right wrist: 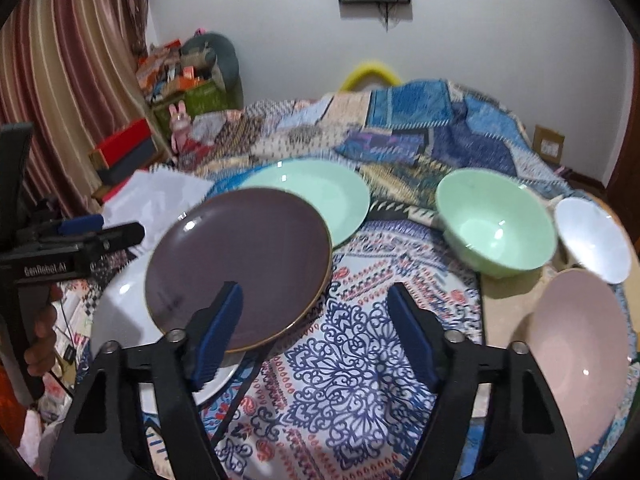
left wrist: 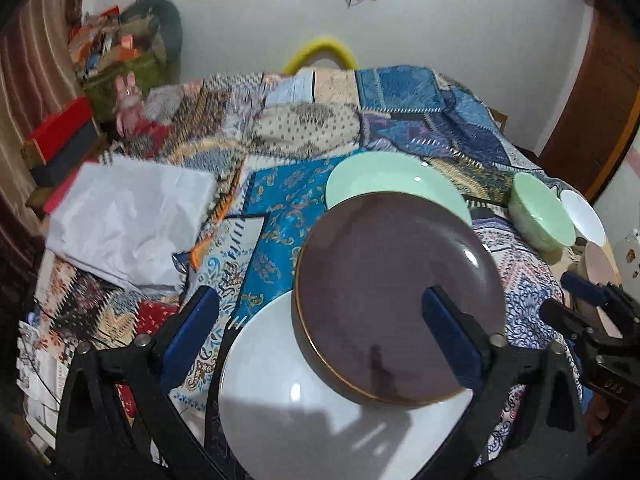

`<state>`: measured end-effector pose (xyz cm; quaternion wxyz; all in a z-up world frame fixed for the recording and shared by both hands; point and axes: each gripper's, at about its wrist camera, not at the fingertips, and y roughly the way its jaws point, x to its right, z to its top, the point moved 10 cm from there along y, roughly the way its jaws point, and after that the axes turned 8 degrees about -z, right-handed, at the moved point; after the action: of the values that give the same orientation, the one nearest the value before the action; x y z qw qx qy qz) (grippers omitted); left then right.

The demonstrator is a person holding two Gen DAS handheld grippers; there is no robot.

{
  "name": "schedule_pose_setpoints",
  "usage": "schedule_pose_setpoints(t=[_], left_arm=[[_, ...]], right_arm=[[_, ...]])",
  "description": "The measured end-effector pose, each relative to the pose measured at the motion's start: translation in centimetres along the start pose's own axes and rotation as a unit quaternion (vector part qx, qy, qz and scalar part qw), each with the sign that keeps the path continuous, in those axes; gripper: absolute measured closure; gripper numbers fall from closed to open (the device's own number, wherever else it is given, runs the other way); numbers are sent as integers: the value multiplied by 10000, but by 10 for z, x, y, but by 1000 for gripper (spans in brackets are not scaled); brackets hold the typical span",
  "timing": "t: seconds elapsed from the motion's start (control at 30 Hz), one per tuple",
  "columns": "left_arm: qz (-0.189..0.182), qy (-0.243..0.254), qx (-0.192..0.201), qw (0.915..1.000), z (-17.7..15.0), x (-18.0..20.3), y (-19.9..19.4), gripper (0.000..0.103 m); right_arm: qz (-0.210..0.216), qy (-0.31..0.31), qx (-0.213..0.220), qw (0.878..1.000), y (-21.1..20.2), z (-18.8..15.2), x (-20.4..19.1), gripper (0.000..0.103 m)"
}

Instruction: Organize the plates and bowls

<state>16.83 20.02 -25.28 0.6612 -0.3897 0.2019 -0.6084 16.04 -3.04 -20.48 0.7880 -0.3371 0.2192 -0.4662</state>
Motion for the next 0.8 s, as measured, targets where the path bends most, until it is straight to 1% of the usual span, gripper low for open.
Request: schedule_pose_setpoints(t=[0.03,0.1,0.13,0.17,0.23,0.27,0.3,0.4,0.47,0.53,0.67,0.73,0.8], left_arm=[[-29,-38,-86,10000,0,-3,5,14],[-83,-91,-230,9997,-1,-10,17,16],[-132,-123,-240,9995,-1,-12,20,21],[-180,-158,-257,9994,-1,-13,24,24],[-331,-185,-319,9988,0,-14,30,30],[-395,-180,-331,9985,1,-13,33,32],[-395,-154,-336,9985,2,-13,35,36],[-378,12,-376,9986,4,-10,42,39],[-434,73,-424,9981,4,-8,46,46],[-510,79,-507,9974,3,-7,51,54],[-519,97,-578,9969,1,-7,57,60],[-545,84,-625,9965,0,-7,59,65],[-593,60,-668,9960,-1,-8,62,67]], right_arm=[[9,4,-59,10000,4,-1,0,43],[41,16,-159,9999,13,-3,-1,47],[57,29,-201,9998,16,-3,-1,49],[79,47,-249,9996,21,-5,-1,50],[111,62,-334,9994,27,-6,-2,56],[116,65,-362,9993,29,-7,-2,57],[114,73,-402,9991,33,-7,-2,59],[140,107,-497,9986,42,-8,-4,64],[174,140,-553,9982,46,-10,-4,65],[195,139,-607,9979,49,-9,-5,68],[227,109,-691,9973,56,-10,-8,70],[252,101,-718,9971,58,-10,-9,72],[270,97,-746,9968,60,-10,-10,73]])
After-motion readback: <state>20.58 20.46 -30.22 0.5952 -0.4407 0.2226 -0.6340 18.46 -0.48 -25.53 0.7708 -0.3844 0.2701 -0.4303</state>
